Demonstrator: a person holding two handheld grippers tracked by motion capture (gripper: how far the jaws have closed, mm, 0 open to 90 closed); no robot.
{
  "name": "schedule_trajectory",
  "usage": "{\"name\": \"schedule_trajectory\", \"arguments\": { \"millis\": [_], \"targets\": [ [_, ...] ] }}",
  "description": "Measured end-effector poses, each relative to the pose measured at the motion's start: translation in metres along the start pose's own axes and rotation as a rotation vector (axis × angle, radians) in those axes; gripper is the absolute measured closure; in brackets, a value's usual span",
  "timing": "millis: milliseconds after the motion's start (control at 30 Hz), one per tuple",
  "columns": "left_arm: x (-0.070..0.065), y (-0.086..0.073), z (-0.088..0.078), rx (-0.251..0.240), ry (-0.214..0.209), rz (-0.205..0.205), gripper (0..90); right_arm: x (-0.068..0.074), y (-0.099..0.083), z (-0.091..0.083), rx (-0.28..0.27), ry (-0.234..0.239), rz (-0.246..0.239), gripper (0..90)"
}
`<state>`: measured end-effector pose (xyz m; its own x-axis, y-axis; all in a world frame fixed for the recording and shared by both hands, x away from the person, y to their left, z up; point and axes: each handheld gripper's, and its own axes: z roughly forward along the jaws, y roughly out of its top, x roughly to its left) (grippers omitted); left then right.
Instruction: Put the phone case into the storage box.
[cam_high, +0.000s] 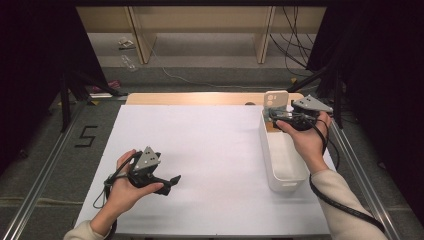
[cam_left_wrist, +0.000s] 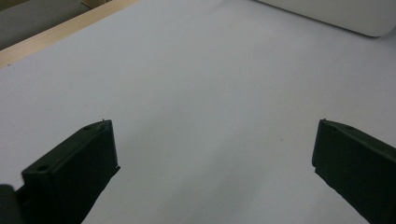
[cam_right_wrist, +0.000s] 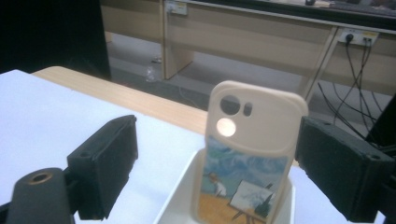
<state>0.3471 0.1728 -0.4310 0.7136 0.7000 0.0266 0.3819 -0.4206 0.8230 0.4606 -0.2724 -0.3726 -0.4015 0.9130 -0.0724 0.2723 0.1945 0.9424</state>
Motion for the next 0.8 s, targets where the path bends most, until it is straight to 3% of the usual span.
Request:
{"name": "schedule_trajectory", "arguments": {
  "millis": [400,800],
  "targets": [
    [-0.001,0.0,-0.001,0.001,0.001,-0.003,0.0,0.015,-0.014,-0.026,-0.019,0.109,-0.021,15.4],
    [-0.004,0.0,-0.003,0.004,-0.001,0.002,0.0,0.029,-0.023,-0.05,0.0,0.231,-0.025,15.9]
  ]
}}
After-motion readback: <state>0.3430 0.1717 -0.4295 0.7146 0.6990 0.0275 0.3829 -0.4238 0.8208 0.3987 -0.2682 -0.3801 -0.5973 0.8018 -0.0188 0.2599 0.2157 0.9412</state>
